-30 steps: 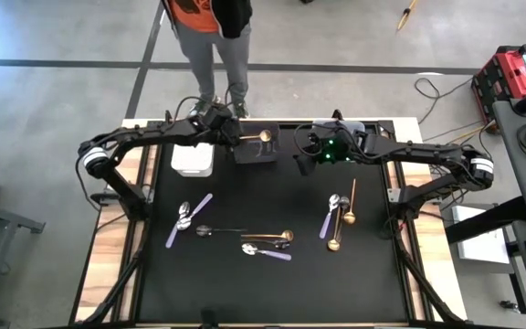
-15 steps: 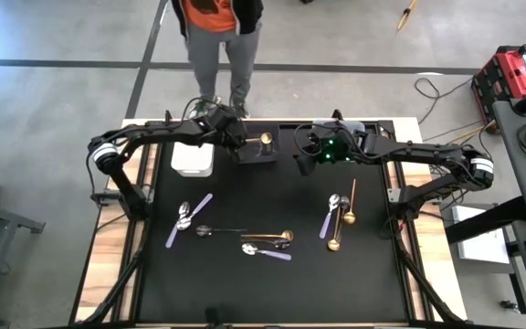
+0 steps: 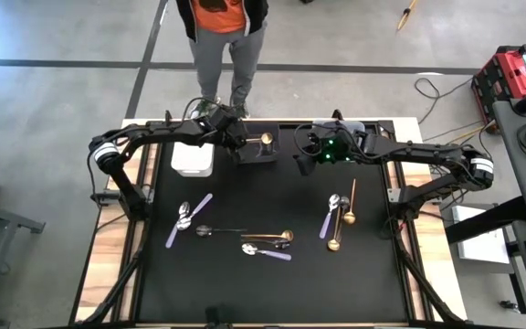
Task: Sort silverware by color (type)
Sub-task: Put the gold spoon into the black bin
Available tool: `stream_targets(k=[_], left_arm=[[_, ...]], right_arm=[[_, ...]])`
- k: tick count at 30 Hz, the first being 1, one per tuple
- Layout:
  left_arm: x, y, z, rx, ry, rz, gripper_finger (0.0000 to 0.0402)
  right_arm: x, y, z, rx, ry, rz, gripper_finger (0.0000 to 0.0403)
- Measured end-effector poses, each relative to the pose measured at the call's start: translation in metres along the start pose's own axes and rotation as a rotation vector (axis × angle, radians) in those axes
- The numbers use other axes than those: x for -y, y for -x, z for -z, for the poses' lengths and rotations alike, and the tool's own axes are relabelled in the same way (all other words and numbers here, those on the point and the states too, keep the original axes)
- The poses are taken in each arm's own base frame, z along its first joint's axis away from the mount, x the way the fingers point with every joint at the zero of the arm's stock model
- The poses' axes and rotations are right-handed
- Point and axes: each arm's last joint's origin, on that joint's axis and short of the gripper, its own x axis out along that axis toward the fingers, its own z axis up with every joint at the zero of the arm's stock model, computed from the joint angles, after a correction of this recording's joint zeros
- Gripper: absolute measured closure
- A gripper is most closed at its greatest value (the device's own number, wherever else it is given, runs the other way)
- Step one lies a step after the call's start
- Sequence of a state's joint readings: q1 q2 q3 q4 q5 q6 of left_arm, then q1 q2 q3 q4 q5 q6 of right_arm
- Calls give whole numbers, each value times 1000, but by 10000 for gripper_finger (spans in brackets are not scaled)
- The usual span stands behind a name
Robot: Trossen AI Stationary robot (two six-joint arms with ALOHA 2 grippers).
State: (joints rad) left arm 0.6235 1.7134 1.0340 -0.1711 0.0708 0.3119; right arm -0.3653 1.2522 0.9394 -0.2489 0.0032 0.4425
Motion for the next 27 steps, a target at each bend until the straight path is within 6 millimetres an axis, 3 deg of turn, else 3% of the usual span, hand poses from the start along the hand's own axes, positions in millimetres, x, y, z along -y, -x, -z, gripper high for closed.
stream_targets(k=[27], left_arm=[[-2, 0, 1, -21, 1, -58, 374]], right_arm=[[0, 0, 0, 0, 2, 0, 204]])
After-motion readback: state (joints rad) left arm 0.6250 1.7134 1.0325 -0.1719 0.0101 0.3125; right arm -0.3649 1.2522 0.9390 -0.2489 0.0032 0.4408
